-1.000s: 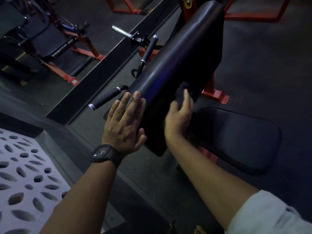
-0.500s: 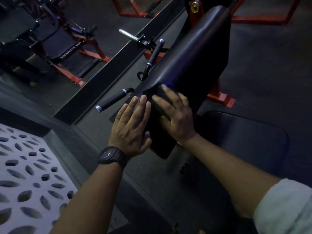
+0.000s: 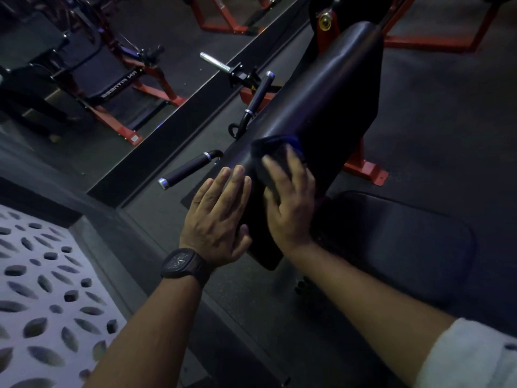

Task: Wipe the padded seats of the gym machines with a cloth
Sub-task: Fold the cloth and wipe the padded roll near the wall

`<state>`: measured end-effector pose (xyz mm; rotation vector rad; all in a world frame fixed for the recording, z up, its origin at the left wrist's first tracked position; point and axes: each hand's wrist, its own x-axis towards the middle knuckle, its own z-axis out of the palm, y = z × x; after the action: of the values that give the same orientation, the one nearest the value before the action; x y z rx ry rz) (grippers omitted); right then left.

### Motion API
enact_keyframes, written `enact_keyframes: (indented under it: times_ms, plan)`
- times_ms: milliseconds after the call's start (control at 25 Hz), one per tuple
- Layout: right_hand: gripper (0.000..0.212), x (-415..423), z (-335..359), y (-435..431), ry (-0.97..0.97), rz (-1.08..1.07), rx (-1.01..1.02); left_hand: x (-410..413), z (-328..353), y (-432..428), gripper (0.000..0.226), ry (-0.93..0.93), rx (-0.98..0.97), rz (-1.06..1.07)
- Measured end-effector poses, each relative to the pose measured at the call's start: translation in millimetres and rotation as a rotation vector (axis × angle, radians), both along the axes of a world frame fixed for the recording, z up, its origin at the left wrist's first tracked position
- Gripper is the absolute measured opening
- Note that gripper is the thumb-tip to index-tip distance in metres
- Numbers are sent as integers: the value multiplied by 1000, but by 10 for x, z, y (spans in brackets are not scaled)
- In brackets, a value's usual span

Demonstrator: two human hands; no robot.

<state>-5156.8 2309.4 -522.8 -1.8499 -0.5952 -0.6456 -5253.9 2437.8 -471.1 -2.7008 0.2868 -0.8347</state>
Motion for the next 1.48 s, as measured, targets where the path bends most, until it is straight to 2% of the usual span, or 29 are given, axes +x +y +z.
enact_keyframes:
  times_ms: [40, 80, 120, 200, 240, 320, 360, 400, 480, 520, 560, 640, 680, 720, 800, 840, 880, 960, 1000, 1040, 1120, 1160, 1200, 1240, 1320, 1360, 1440, 1480]
  plan:
    - [50, 136, -53, -95, -182, 117, -102, 6, 6, 6, 74, 5, -1, 0]
    - [49, 376, -62, -154, -226, 131, -101, 8, 1, 11, 75, 7, -1, 6]
    - [50, 518, 13, -145, -95, 62, -40, 13, -7, 11, 76, 6, -1, 15]
    - [53, 426, 221, -14, 338, -81, 179, 4, -10, 0, 77, 8, -2, 29]
    - [53, 237, 249, 55, 336, -95, 148, -1, -4, -5, 76, 10, -3, 24]
    - [51, 107, 151, -48, -77, 104, -81, -2, 3, 5, 75, 13, -6, 14]
    - [50, 283, 93, -129, -209, 167, -132, -6, -1, 2, 77, 13, -8, 23]
    - [50, 531, 79, -155, -152, 107, -83, 0, -5, -5, 79, 9, -8, 39]
    - [55, 656, 225, -47, 354, -76, 230, -8, -14, -39, 80, 14, -2, 70]
    - [58, 539, 295, 29, 531, -132, 295, -6, -5, -49, 80, 20, 1, 78]
    - [60, 350, 290, 78, 509, -122, 225, -5, -4, -59, 80, 25, -4, 83]
    - [60, 192, 143, -55, 138, 76, -5, -17, -4, -56, 79, 29, -19, 83]
    - [58, 336, 90, -123, 36, 99, -17, -19, -3, -50, 78, 30, -19, 75]
    - [57, 546, 65, -119, 121, 24, 45, -12, 4, -46, 77, 31, -10, 65]
    - [59, 614, 219, -1, 590, -136, 329, 8, 5, -49, 74, 21, 9, 64]
    - [60, 463, 278, 72, 701, -181, 348, 4, 5, -45, 73, 14, 9, 64]
    - [60, 246, 263, 95, 618, -163, 271, -1, 1, -39, 73, 11, 2, 55]
    - [60, 44, 40, -47, 185, 22, 9, -1, 2, -25, 72, 11, 3, 31]
    - [60, 207, -21, -116, 62, 58, -21, 2, 3, -16, 72, 11, 9, 25]
    - [60, 428, -44, -116, 150, -4, 41, 8, -2, -9, 72, 5, 9, 22]
    - [60, 451, 155, 15, 569, -156, 295, 10, -13, -3, 72, -11, 0, 27]
    - [61, 284, 220, 91, 637, -196, 306, 2, -14, -3, 72, -13, -3, 28]
    - [61, 38, 206, 126, 513, -168, 224, -1, -18, -5, 72, -15, -3, 19]
    - [61, -155, 103, 80, 305, -58, 108, 5, -14, -4, 71, -22, 0, 6]
    - [61, -35, -120, -73, 25, 55, -21, 22, -16, 4, 71, -40, 6, -9]
    - [60, 170, -143, -107, 120, -14, 21, 26, -28, 3, 71, -48, 9, -12]
    - [60, 199, 73, 22, 557, -158, 281, 18, -37, -3, 71, -68, 15, -4]
    - [61, 43, 171, 105, 618, -196, 296, 13, -35, -2, 72, -71, 13, -2]
